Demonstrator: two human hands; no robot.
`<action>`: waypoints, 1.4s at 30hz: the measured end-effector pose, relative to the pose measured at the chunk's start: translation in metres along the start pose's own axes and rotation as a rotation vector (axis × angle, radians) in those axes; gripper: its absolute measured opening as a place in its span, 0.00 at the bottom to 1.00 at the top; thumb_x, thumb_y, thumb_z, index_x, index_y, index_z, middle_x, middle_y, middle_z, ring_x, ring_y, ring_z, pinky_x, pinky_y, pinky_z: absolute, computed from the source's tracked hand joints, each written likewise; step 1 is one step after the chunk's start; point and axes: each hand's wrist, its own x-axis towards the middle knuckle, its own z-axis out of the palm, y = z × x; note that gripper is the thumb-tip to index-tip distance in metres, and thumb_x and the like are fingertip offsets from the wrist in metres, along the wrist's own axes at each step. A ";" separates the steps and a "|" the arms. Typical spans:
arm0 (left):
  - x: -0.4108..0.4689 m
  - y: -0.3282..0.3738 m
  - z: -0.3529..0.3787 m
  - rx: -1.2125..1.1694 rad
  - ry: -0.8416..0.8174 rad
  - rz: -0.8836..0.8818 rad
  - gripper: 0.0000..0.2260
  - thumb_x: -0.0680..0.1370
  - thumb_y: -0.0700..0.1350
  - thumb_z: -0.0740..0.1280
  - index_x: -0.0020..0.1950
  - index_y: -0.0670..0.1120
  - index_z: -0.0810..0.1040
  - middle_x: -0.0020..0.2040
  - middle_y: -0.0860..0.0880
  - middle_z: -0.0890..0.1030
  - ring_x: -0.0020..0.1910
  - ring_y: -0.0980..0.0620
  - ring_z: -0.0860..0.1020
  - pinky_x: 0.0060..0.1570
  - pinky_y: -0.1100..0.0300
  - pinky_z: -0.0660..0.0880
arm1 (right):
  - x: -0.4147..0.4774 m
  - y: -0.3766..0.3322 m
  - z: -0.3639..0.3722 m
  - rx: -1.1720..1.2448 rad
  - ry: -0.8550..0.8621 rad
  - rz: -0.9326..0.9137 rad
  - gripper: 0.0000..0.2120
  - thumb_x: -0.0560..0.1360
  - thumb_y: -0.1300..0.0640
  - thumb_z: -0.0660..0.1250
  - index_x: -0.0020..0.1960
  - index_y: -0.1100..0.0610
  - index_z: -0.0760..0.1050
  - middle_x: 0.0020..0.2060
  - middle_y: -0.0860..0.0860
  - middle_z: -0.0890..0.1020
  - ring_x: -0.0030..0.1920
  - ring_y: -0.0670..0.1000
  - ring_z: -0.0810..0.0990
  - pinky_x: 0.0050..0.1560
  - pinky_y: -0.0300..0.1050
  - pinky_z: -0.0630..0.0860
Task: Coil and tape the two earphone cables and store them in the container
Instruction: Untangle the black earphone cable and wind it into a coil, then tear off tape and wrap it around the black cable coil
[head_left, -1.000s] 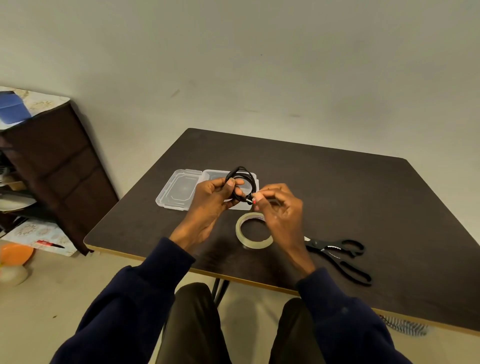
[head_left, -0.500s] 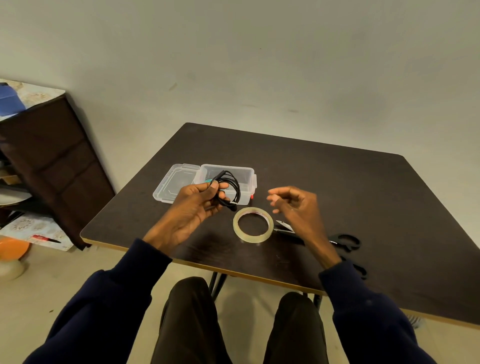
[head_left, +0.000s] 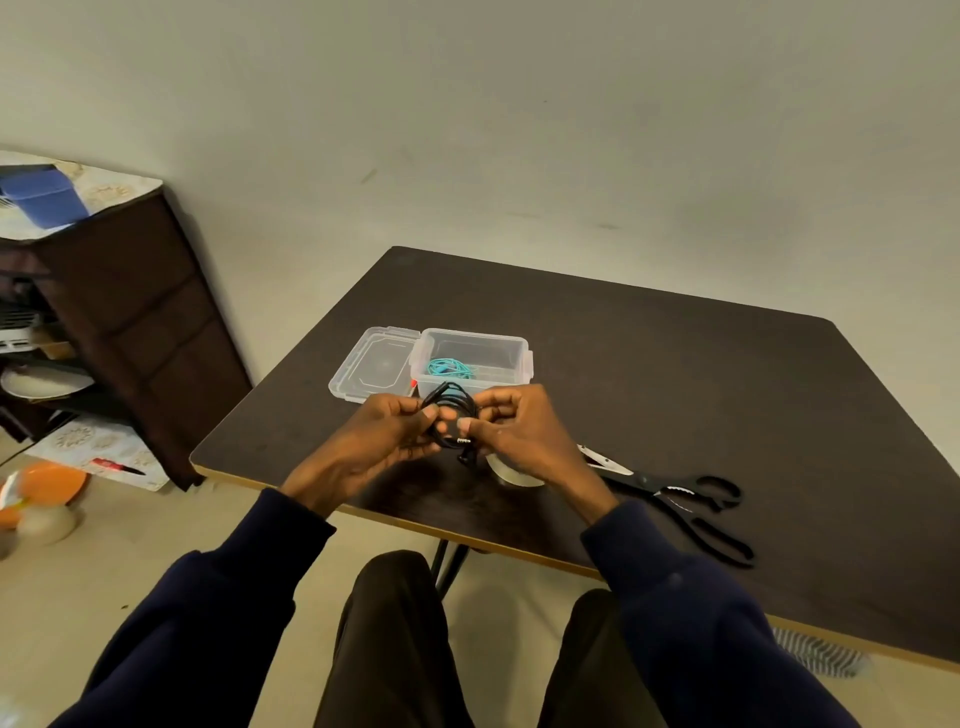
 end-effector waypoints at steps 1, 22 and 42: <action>-0.001 -0.002 -0.003 0.046 0.014 -0.007 0.07 0.81 0.38 0.64 0.55 0.41 0.81 0.48 0.45 0.86 0.47 0.51 0.84 0.44 0.61 0.81 | 0.001 0.001 0.005 -0.058 -0.014 0.006 0.15 0.73 0.58 0.77 0.58 0.58 0.82 0.44 0.53 0.86 0.44 0.54 0.86 0.44 0.52 0.85; 0.017 -0.017 -0.009 0.702 0.119 0.161 0.05 0.79 0.40 0.69 0.54 0.46 0.82 0.47 0.51 0.81 0.46 0.58 0.78 0.40 0.67 0.71 | 0.016 -0.006 0.010 -0.653 -0.208 0.106 0.17 0.76 0.55 0.73 0.64 0.54 0.79 0.38 0.47 0.82 0.37 0.44 0.80 0.40 0.37 0.78; 0.026 -0.045 0.020 0.810 0.146 0.639 0.10 0.73 0.45 0.75 0.53 0.54 0.83 0.56 0.56 0.77 0.59 0.57 0.73 0.59 0.63 0.71 | -0.019 0.014 -0.039 -0.546 0.084 -0.143 0.11 0.75 0.60 0.74 0.57 0.55 0.84 0.44 0.43 0.83 0.42 0.37 0.80 0.44 0.26 0.75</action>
